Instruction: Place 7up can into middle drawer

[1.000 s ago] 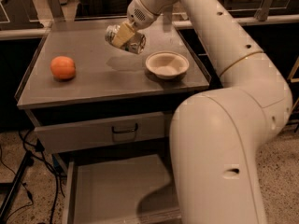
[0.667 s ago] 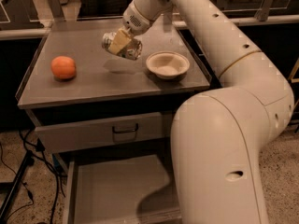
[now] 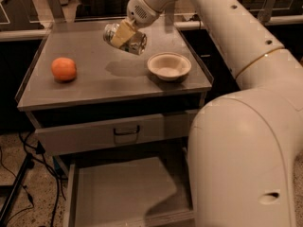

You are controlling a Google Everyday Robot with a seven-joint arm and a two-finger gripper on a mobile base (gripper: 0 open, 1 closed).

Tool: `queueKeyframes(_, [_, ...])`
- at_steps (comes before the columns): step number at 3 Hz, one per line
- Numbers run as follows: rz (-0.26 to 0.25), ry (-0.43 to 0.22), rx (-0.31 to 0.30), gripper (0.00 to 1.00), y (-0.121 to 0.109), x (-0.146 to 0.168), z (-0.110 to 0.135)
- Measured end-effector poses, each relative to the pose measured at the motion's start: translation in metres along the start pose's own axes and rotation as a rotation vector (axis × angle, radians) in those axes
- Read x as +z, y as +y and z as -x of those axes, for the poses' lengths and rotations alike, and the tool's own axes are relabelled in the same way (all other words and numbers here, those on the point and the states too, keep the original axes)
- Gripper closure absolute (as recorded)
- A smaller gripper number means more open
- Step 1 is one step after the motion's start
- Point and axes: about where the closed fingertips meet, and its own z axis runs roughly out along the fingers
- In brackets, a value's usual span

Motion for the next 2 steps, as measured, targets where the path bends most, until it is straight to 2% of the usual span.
queueKeyframes(1, [0.014,-0.008,0.033,1.0,0.037,-0.015,-0.004])
queueKeyframes(2, [0.045,-0.024,0.075,1.0,0.075,-0.014,-0.019])
